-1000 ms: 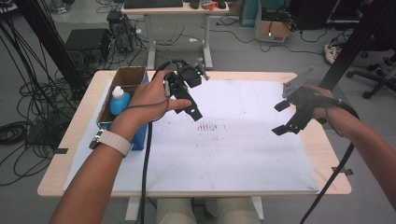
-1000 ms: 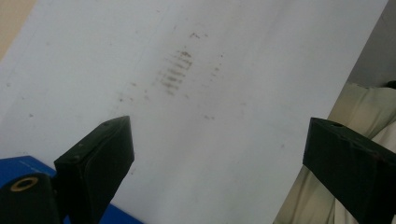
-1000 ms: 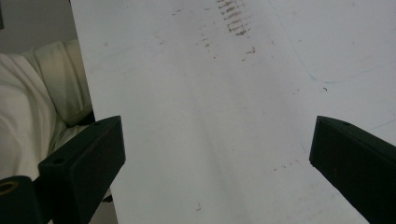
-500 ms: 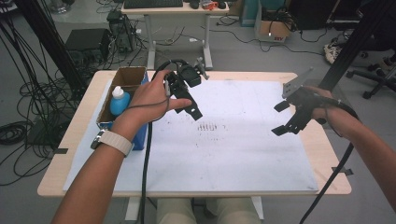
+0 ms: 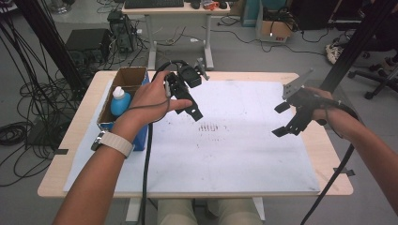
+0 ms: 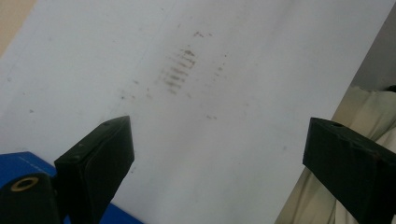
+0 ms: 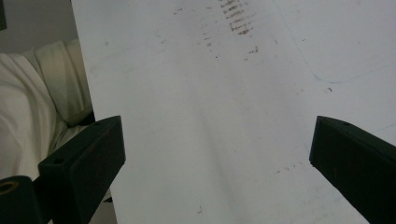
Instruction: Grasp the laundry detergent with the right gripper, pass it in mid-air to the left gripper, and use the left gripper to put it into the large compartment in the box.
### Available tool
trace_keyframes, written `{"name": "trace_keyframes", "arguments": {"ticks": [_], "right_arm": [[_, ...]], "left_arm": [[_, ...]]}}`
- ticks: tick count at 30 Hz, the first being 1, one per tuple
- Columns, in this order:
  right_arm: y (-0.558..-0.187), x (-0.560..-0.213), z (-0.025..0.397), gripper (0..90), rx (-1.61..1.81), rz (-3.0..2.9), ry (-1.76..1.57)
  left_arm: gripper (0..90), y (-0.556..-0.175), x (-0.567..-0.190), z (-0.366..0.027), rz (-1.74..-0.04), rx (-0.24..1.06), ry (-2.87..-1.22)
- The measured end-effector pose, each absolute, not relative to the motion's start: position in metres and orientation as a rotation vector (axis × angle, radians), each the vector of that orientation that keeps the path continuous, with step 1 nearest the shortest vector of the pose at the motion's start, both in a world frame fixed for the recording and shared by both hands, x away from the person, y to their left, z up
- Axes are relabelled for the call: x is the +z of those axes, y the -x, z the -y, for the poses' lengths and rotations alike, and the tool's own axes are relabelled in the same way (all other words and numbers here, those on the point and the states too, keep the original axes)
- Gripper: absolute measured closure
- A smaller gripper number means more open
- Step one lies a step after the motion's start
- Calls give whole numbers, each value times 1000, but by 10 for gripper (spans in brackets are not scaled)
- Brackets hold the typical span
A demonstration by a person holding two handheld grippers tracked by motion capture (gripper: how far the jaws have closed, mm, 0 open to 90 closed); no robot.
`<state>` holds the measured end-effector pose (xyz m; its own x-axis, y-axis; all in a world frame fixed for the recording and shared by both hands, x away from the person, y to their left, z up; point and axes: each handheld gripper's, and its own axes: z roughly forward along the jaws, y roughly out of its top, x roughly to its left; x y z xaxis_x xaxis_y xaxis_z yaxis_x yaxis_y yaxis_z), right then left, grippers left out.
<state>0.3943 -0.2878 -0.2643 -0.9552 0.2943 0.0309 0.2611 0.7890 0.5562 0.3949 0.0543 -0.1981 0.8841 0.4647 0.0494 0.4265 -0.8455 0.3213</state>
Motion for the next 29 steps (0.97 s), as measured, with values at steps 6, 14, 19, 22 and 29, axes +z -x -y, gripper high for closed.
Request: {"name": "trace_keyframes", "arguments": {"ticks": [6, 14, 19, 22, 29], "right_arm": [[-394, -265, 288, 35, 897, -2917, -453], [-394, -265, 288, 35, 908, -2912, -459], [-393, -265, 288, 35, 909, -2911, -469], [-393, -266, 288, 35, 908, -2913, -466], [-393, -266, 288, 35, 908, -2914, -454]], "left_arm": [[91, -395, -198, -55, -672, 178, -2747], [91, -395, -199, -55, -673, 174, -2748], [92, -396, -199, -55, -672, 175, -2749], [92, -396, -199, -55, -673, 174, -2746], [92, -395, -199, -57, -680, 176, -2740]]}}
